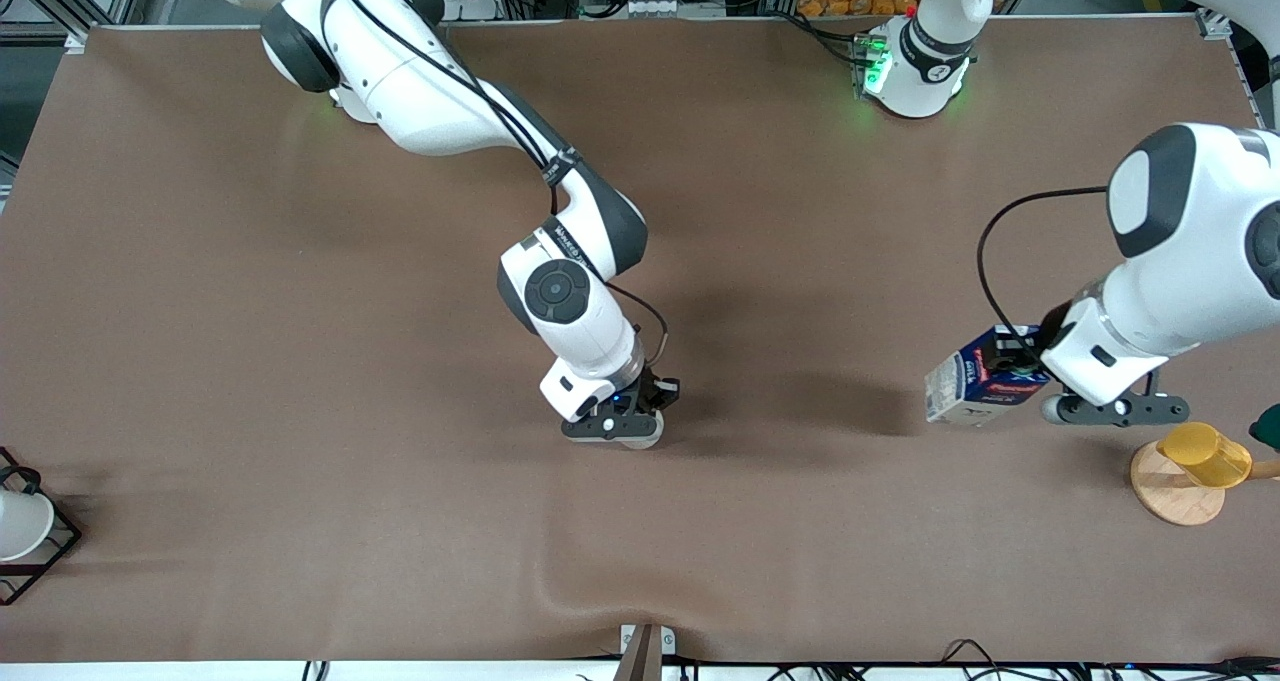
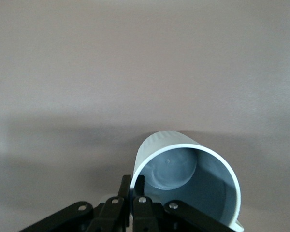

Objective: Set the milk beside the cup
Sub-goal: 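Slide the mug toward the table middle with the right gripper, then release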

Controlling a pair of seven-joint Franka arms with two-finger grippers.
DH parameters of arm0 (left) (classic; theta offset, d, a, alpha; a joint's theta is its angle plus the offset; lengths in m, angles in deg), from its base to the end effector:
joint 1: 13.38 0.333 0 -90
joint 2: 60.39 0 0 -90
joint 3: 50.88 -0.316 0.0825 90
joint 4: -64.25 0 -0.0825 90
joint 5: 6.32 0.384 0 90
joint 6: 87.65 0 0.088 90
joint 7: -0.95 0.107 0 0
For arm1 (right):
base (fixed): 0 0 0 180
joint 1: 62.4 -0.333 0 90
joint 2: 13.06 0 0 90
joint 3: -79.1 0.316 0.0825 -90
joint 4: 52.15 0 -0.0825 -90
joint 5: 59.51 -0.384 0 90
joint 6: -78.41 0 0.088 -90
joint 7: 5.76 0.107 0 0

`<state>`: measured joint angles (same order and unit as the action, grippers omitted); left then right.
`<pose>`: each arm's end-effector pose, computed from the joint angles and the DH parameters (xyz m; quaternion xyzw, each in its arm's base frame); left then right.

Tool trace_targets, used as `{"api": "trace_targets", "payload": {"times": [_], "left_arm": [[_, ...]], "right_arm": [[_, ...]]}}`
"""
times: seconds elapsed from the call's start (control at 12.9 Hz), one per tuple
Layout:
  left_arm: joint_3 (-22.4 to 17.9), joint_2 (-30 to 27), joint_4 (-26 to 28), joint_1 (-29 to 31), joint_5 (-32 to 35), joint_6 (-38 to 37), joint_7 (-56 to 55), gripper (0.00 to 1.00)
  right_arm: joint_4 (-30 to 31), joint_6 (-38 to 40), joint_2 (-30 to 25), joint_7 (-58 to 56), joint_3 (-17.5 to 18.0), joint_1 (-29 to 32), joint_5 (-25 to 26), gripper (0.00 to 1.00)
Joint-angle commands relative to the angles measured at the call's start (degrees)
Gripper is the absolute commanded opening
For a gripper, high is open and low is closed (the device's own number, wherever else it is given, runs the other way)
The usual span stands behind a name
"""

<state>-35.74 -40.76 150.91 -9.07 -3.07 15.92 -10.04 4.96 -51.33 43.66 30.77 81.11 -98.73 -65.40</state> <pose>0.6499 -0.0974 0.4698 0.9997 0.0008 -0.0206 0.0129 0.6391 0.4945 0.2794 -0.9885 0.0213 -0.0752 0.1294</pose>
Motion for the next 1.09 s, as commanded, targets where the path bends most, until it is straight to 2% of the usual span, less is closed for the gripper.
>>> {"api": "trace_targets", "payload": {"times": [0.0,0.08,0.16,0.23,0.31,0.39,0.47,0.62,0.78,1.01], "left_arm": [[3.5,-0.5,-0.4,0.2,0.1,-1.8,-5.7,0.48],[4.8,-0.9,-0.4,0.2,0.1,-2.0,-7.3,0.49],[5.8,-1.1,-0.3,0.2,0.1,-2.2,-8.5,0.5],[6.8,-1.1,-0.3,0.2,0.1,-2.6,-10.0,0.5],[7.9,-1.1,-0.3,0.2,0.1,-2.7,-11.5,0.5],[8.8,-1.1,-0.3,0.2,0.0,-2.8,-13.2,0.5],[9.6,-1.1,-0.3,0.3,0.0,-3.0,-14.6,0.5],[10.9,-1.1,-0.2,0.3,0.0,-3.1,-16.4,0.5],[12.3,-0.9,-0.2,0.2,-0.1,-3.1,-19.7,0.5],[15.7,0.4,-0.3,-1.2,0.1,-2.9,-26.5,0.5]], "right_arm": [[-2.4,0.5,1.6,0.6,-0.2,-0.3,-0.8,0.0],[-2.3,0.5,1.8,0.6,-0.2,-0.3,-0.8,0.0],[-2.2,0.5,2.0,0.7,-0.3,-0.3,-0.8,0.38],[-2.2,0.6,2.0,2.1,-0.4,-0.8,-0.6,0.7],[-2.3,0.7,1.7,4.3,-0.4,-1.1,-0.5,0.95],[-2.3,1.1,1.2,4.4,-0.7,-1.2,-0.3,1.0],[-2.3,2.5,0.0,4.2,-0.7,-1.1,-0.3,1.0],[-2.4,10.0,-3.8,3.6,-0.3,0.6,-0.6,1.0],[-2.4,14.2,-8.1,-2.5,0.2,4.9,-1.3,1.0],[-1.7,25.5,-13.0,-9.4,-0.5,11.2,-1.0,1.0]]}}
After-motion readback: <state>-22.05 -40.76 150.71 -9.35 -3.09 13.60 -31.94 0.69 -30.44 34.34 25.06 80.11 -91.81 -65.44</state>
